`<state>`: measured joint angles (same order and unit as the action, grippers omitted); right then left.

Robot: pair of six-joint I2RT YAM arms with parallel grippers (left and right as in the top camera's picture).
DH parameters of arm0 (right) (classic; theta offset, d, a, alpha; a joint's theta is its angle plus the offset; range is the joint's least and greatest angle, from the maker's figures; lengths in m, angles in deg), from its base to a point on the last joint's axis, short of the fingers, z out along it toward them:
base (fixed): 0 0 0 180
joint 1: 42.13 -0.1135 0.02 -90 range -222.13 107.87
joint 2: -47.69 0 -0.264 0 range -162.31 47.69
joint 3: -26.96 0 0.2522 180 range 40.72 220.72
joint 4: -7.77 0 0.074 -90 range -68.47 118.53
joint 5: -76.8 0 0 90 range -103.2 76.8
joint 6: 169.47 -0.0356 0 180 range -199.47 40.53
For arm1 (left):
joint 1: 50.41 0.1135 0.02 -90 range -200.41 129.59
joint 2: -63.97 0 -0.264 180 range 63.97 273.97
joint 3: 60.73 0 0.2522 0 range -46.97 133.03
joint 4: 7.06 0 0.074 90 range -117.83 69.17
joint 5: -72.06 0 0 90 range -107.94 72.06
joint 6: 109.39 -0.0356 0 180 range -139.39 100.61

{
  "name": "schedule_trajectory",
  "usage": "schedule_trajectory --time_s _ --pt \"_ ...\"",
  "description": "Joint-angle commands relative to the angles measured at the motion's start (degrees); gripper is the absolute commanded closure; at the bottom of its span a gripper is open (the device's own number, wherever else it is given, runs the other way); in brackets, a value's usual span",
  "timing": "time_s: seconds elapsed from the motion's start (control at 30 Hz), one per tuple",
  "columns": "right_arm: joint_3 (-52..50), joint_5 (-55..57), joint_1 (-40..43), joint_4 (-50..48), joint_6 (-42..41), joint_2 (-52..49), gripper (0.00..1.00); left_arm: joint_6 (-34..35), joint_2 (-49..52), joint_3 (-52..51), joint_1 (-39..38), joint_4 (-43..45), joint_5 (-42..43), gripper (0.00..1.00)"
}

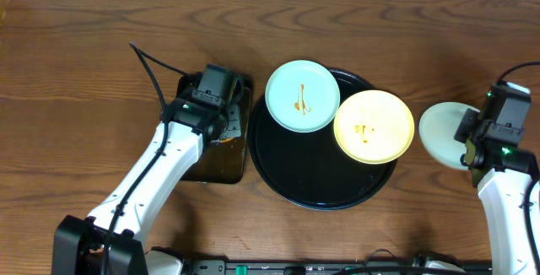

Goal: Clean dirty plates on tray and stack at the side

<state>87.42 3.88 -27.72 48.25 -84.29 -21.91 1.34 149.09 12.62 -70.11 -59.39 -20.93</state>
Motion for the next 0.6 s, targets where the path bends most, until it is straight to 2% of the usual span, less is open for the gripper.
schedule_trajectory --time_s 0.0,0.1,0.2,0.57 --pt "1.4 -24.3 0.5 0.7 -0.7 -0.2 0.8 -0.1 0.6 -0.3 0.1 0.0 -0.7 0.92" --pt "1.4 -37.1 0.5 2.8 -0.7 -0.2 0.72 -0.1 0.6 -0.3 0.1 0.0 -0.7 0.92" --pt "1.2 -36.5 0.5 6.8 -0.7 -0.2 0.63 -0.1 0.6 -0.3 0.1 0.0 -0.7 0.91" --pt "-1.5 -36.0 0.5 7.7 -0.7 -7.5 0.64 -0.1 0.6 -0.3 0.1 0.0 -0.7 0.91"
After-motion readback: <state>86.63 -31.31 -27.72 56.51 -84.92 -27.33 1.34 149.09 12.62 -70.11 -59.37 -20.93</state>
